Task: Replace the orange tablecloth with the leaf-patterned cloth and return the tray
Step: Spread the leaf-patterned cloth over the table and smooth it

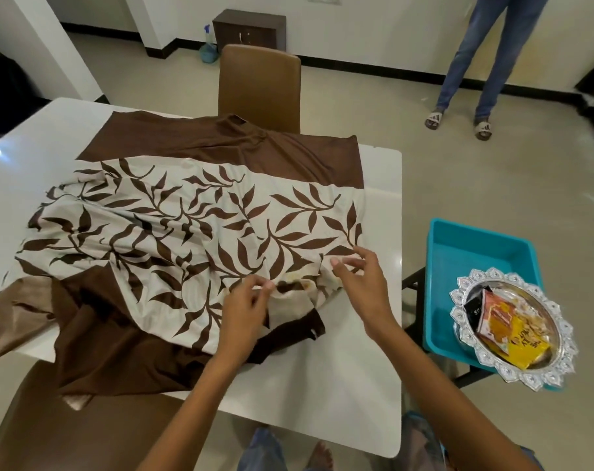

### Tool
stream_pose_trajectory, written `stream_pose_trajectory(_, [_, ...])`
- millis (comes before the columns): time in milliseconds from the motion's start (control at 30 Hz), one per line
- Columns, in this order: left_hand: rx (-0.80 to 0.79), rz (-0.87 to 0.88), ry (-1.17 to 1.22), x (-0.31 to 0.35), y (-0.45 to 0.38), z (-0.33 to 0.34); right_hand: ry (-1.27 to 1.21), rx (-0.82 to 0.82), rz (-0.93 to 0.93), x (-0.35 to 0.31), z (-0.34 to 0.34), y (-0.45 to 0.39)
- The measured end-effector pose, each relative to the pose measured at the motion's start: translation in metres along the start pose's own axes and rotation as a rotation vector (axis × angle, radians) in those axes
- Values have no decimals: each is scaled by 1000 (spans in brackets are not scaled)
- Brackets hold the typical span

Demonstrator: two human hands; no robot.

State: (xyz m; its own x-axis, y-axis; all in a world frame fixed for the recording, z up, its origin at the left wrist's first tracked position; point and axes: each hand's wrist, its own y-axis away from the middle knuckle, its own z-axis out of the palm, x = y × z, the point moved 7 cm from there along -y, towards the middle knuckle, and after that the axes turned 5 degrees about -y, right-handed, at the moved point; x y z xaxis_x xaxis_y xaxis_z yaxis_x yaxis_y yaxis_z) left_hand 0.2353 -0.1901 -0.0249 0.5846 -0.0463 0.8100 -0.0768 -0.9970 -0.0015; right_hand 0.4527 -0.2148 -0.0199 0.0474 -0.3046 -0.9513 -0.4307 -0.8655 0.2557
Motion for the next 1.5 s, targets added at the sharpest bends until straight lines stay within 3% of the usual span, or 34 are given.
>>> stream_pose_trajectory(100, [-149,250,-179,33,30,27,-172,8,264,30,0,-1])
stream_pose_trajectory(167, [-271,378,-242,44,59,55,-229,-120,402,40,6,1])
stream_pose_trajectory(233, [-387,397,-279,38,79,81,-173,-207,414,53,7,0])
stream_pose_trajectory(300, [-402,363,-253,22,83,91,60,-151,276,60,-9,-5])
stream_pose_trajectory(400, [-240,258,-207,-11,62,72,744,69,16,60,-48,-3])
stream_pose_trajectory(467, [-113,180,-272,-43,42,53,1151,106,80,74,-63,6])
stream_pose_trajectory(533, [-40,115,-404,-73,21,36,1360,86,174,91,-63,12])
stream_pose_trajectory(633, [-40,31,-572,-108,-2,28,1186,-79,-56,107,-11,8])
stream_pose_trajectory(700, [-123,13,-660,-124,-10,34,1033,-185,-198,115,25,6])
stream_pose_trajectory(767, [-228,0,-720,-139,-11,45,1051,-252,-219,132,37,2])
stream_pose_trajectory(967, [-348,180,-697,-138,12,71,1118,-188,-260,166,-19,12])
stream_pose_trajectory(1133, [-231,118,-712,-158,36,50,1038,-66,-211,158,-19,23])
stream_pose_trajectory(1300, [-86,-30,-717,-175,57,7,1069,-398,-478,150,81,49])
stream_pose_trajectory(1400, [-6,-168,-718,-191,60,-26,1107,-469,-509,148,119,55])
stream_pose_trajectory(1500, [-20,-159,-760,-201,56,-44,1087,-496,-562,137,154,60])
